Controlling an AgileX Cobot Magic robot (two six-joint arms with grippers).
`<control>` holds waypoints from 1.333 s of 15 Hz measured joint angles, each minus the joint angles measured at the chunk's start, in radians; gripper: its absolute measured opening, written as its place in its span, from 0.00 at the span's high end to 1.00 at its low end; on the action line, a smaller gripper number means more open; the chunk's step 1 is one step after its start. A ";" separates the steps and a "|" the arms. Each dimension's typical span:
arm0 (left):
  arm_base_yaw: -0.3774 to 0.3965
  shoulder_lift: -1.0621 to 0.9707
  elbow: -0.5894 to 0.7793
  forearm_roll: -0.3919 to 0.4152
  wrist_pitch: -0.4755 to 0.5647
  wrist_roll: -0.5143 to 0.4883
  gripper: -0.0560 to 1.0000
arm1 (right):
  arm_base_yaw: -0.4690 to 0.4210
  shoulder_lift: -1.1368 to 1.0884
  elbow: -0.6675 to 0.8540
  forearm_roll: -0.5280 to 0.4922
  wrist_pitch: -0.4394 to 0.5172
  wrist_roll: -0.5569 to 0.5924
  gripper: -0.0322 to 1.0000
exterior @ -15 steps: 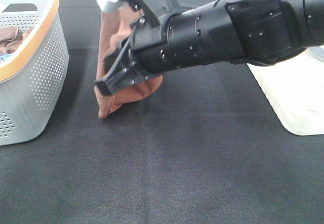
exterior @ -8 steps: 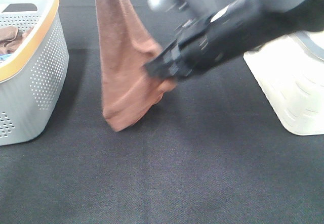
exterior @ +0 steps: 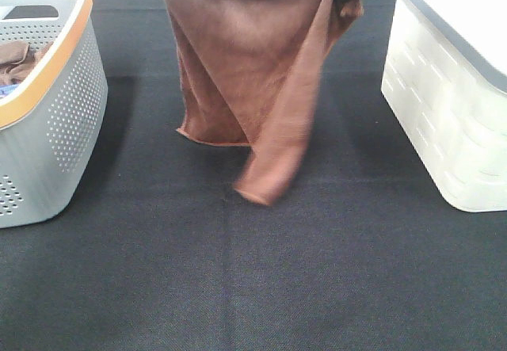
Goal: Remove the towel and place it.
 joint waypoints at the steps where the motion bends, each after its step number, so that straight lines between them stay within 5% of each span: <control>1: 0.000 0.015 0.000 0.038 -0.061 -0.013 0.95 | -0.003 0.059 -0.074 -0.064 0.009 0.007 0.97; 6: 0.081 0.071 0.000 0.119 -0.403 -0.125 0.95 | -0.003 0.265 -0.351 -0.362 0.013 0.061 0.97; 11: 0.158 0.153 0.000 0.093 -0.629 -0.177 0.95 | -0.018 0.385 -0.504 -0.676 -0.109 0.341 0.97; 14: 0.154 0.168 0.000 0.065 -0.617 -0.178 0.95 | -0.027 0.408 -0.506 -0.690 -0.097 0.390 0.97; 15: 0.154 0.172 0.000 0.005 -0.531 -0.177 0.95 | -0.027 0.415 -0.506 -0.680 -0.061 0.390 0.97; 20: 0.154 0.180 0.000 -0.277 -0.147 -0.055 0.95 | -0.024 0.423 -0.506 -0.343 0.264 0.152 0.97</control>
